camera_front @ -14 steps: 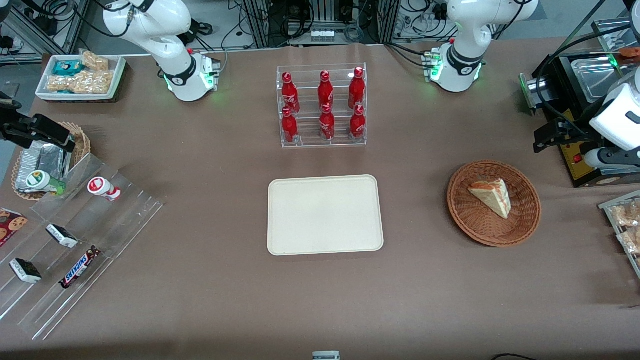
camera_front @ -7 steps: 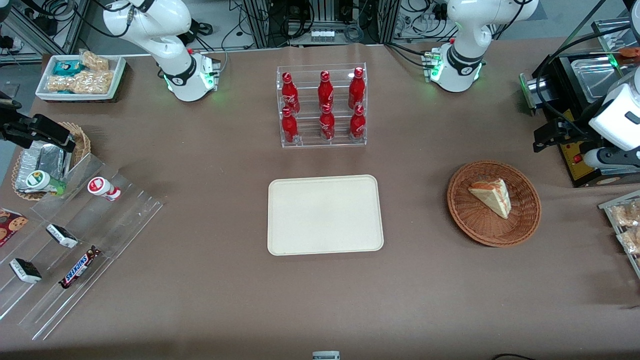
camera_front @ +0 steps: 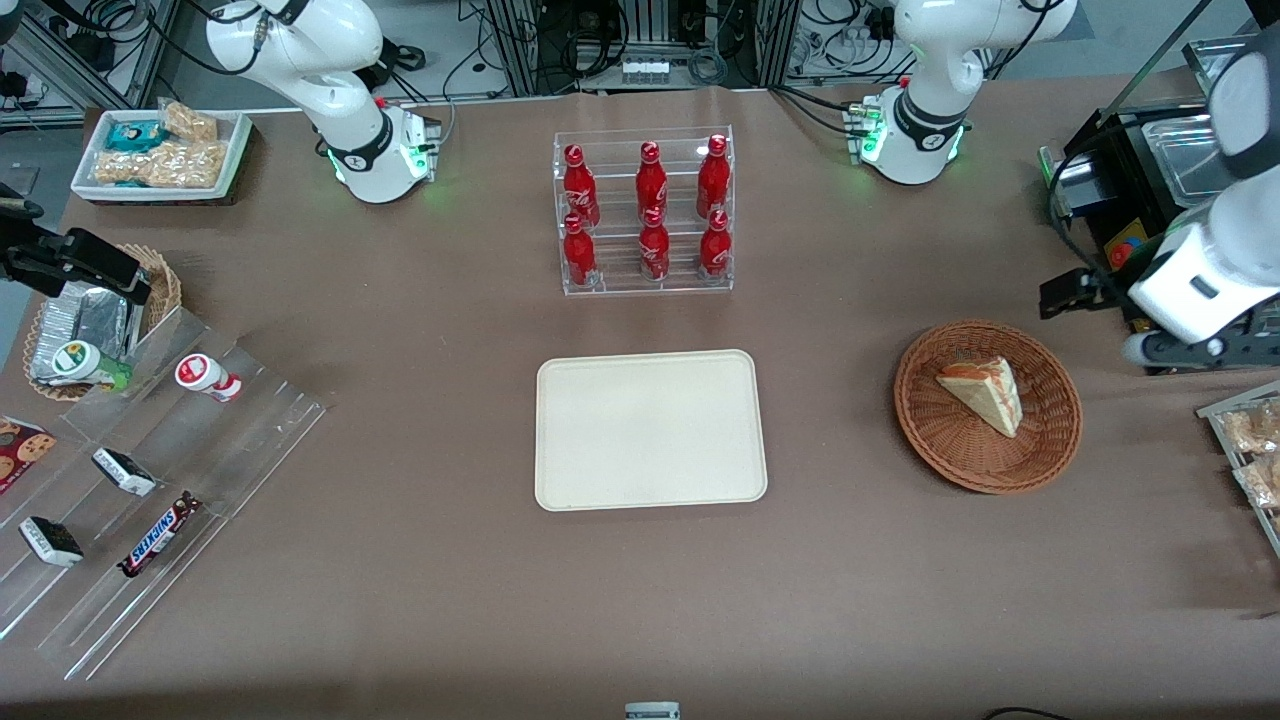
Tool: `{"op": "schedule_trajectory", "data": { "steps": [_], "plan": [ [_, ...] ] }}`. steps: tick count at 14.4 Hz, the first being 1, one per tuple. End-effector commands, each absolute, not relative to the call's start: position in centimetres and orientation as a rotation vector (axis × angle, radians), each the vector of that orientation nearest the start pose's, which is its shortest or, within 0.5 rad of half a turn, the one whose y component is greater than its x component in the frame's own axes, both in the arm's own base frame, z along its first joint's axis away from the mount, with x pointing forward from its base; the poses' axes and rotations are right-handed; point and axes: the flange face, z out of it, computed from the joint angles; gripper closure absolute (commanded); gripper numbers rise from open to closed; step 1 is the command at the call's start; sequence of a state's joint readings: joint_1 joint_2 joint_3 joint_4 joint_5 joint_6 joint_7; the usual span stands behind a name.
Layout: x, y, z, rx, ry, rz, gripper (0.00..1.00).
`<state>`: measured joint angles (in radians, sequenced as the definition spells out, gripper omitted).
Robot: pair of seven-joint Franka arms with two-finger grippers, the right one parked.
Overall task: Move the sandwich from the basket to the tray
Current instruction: 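Lower the open left gripper over the wrapped sandwich in the basket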
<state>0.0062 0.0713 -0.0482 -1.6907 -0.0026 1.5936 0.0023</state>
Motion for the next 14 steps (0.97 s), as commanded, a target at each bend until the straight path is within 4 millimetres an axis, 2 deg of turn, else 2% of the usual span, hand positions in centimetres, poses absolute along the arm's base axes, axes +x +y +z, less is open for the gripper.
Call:
{"op": "schedule_trajectory", "data": {
  "steps": [1,4,6,9,11,14],
  "plan": [
    [56.0,-2.0,48.0,-3.132,0.065,0.260,0.00],
    [54.7,-1.4,41.3,-3.124,0.019,0.201,0.00],
    [54.0,0.3,39.0,-3.127,-0.039,0.182,0.00],
    [52.6,0.5,35.4,-3.125,-0.160,0.122,0.00],
    [51.9,0.5,34.4,-3.109,-0.343,0.087,0.00],
    [51.9,0.5,34.0,-3.050,-0.670,0.077,0.00]
  ]
}}
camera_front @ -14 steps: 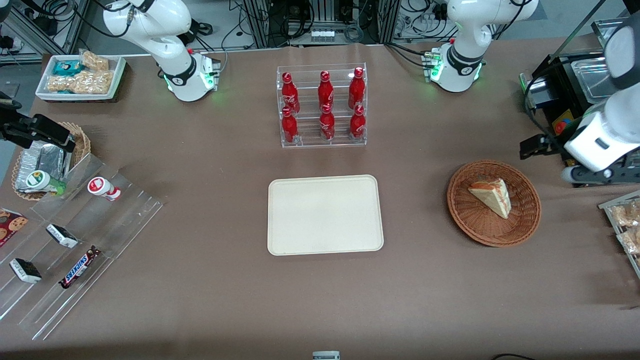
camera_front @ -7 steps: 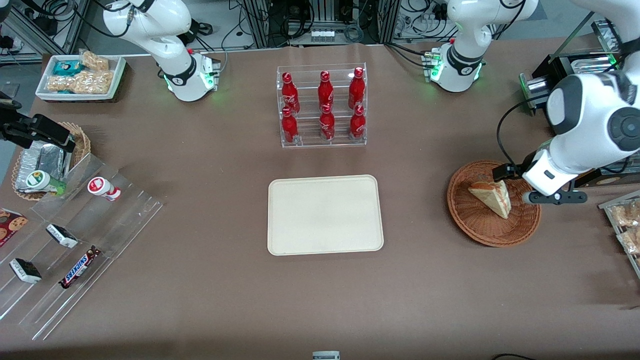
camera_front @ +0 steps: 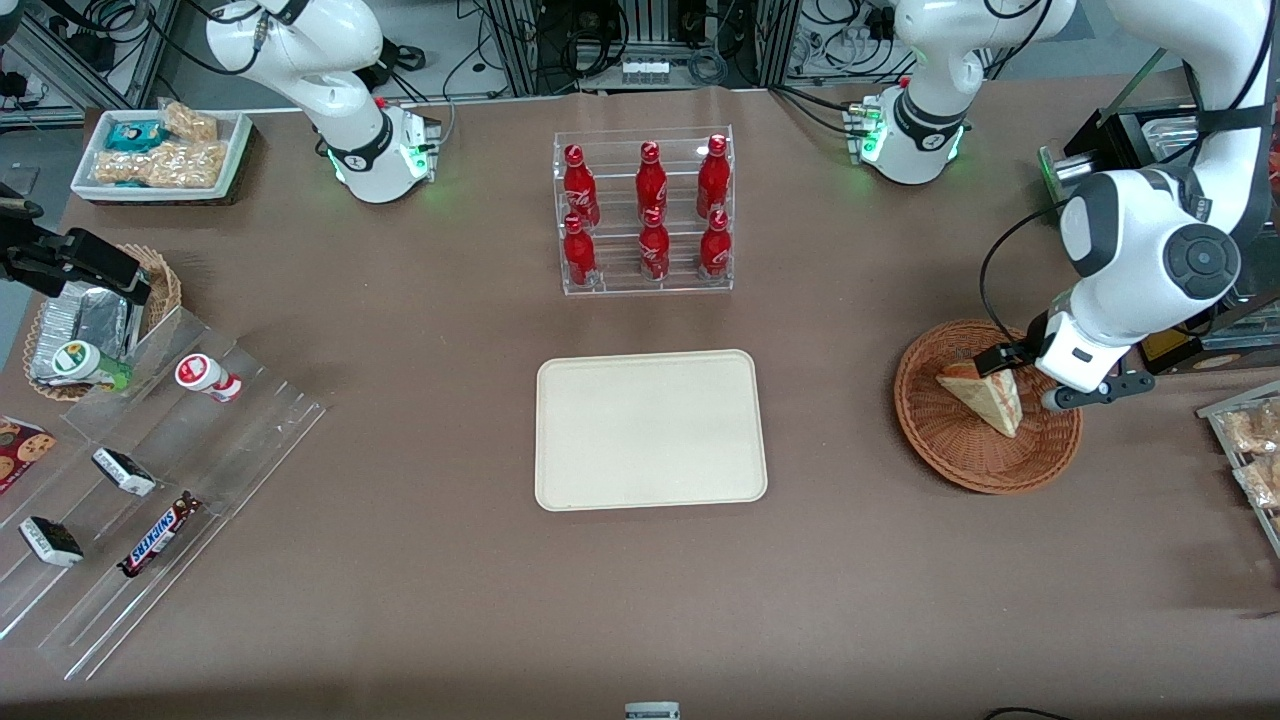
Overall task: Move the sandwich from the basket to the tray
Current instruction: 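Lower the open left gripper over the wrapped sandwich in the basket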
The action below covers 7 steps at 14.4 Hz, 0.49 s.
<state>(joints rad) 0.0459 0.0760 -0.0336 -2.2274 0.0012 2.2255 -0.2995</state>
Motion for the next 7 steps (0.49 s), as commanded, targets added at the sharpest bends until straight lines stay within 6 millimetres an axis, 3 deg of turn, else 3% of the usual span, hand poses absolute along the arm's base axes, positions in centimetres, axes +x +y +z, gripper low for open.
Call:
{"op": "schedule_trajectory", "data": {
  "steps": [1,5,7],
  "plan": [
    [51.8,0.7,33.7,-3.020,-0.792,0.084,0.00],
    [51.9,1.9,32.1,-2.884,-1.208,0.079,0.00],
    [51.7,2.1,30.7,-2.829,-1.315,0.098,0.00]
  ]
}}
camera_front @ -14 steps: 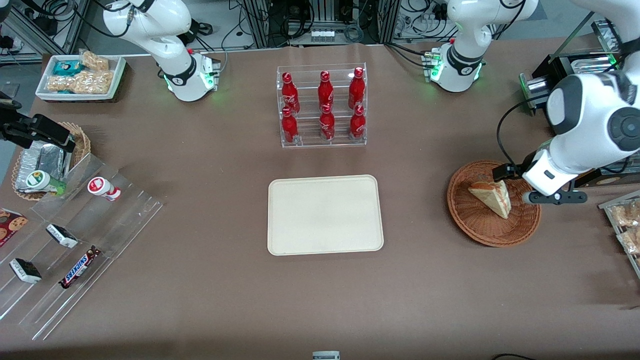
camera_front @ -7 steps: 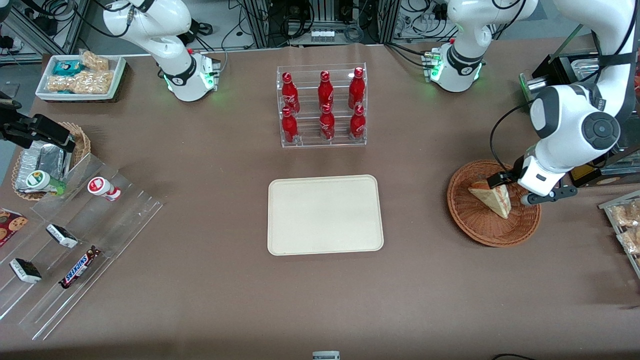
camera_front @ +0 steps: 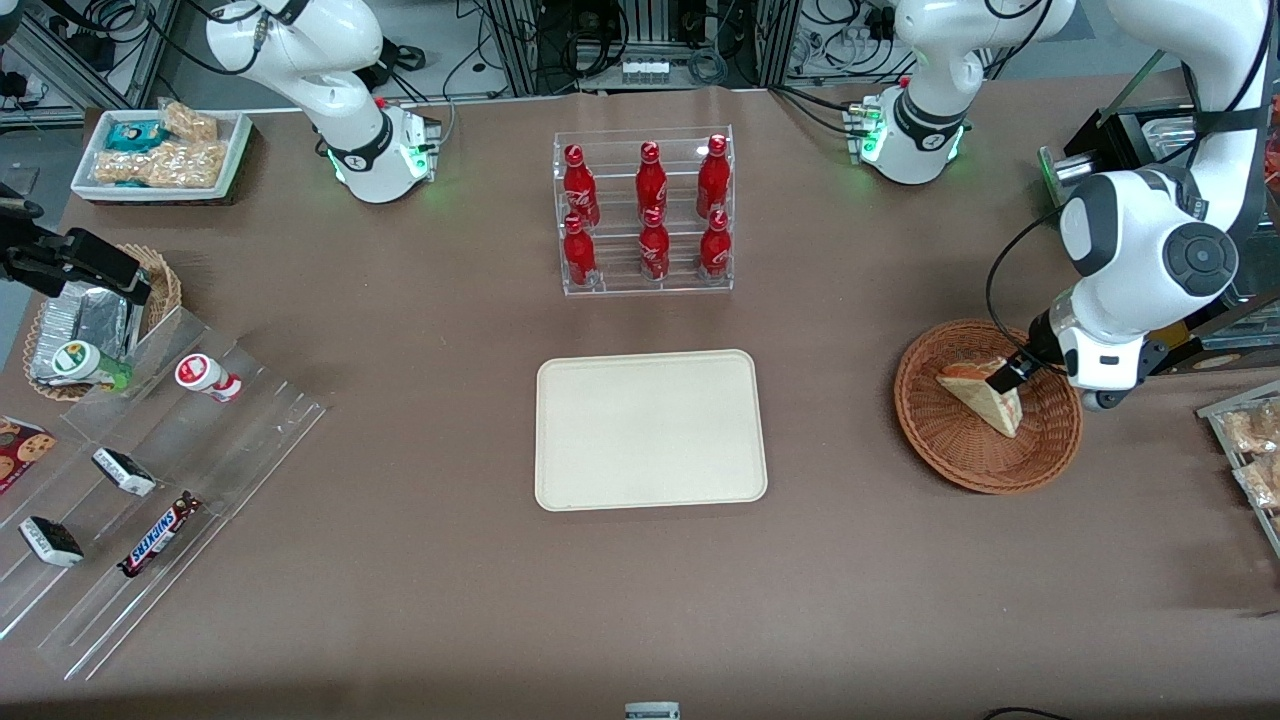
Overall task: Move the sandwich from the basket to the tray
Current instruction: 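Lower the open left gripper over the wrapped sandwich in the basket, then close the left gripper on the wrapped sandwich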
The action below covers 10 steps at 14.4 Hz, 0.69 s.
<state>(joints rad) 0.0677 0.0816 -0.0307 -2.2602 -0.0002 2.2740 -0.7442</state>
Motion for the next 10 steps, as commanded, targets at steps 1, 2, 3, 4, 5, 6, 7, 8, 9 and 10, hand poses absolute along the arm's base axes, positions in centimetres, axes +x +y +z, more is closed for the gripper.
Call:
{"op": "schedule_trajectory", "data": {
  "steps": [1,2,3,4,5,6,7,8,9,10],
  "plan": [
    [51.7,2.1,30.0,-2.814,-1.334,0.116,0.00],
    [51.7,2.1,29.4,-2.804,-1.355,0.126,0.00],
    [52.0,2.1,28.7,-2.797,-1.381,0.117,0.00],
    [52.2,2.1,27.7,-2.777,-1.436,0.106,0.00],
    [52.4,2.1,26.7,-2.753,-1.486,0.100,0.00],
    [52.4,2.1,26.1,-2.730,-1.523,0.105,0.07],
    [52.4,2.0,25.9,-2.704,-1.563,0.111,0.31],
    [52.5,2.0,26.1,-2.687,-1.591,0.105,0.62],
    [52.5,1.9,26.2,-2.677,-1.607,0.105,0.83],
    [52.7,1.9,26.5,-2.669,-1.624,0.104,0.91]
  ]
}}
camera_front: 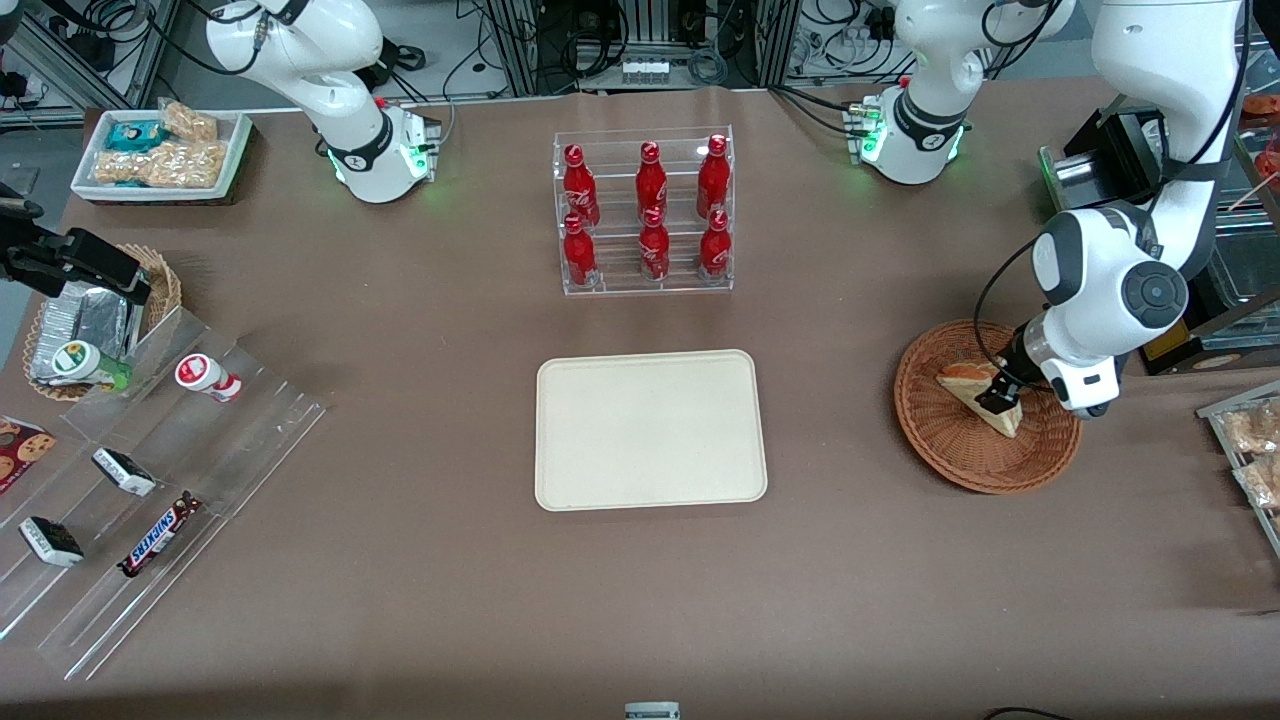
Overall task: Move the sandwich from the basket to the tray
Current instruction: 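Close the left gripper on the wrapped sandwich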
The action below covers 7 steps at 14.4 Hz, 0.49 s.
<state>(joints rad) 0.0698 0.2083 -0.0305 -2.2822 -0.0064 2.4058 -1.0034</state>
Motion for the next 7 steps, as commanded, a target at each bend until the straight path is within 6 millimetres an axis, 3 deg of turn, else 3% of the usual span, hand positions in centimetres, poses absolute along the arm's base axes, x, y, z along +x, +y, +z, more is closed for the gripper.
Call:
{"op": "schedule_trajectory", "data": {
  "steps": [1,4,7],
  "plan": [
    [53.0,1.8,27.0,-2.668,-1.626,0.104,0.94],
    [55.1,0.4,30.3,-2.677,-1.573,0.157,0.95],
    [57.6,-3.6,34.3,-2.740,-1.501,0.144,0.95]
  ]
}}
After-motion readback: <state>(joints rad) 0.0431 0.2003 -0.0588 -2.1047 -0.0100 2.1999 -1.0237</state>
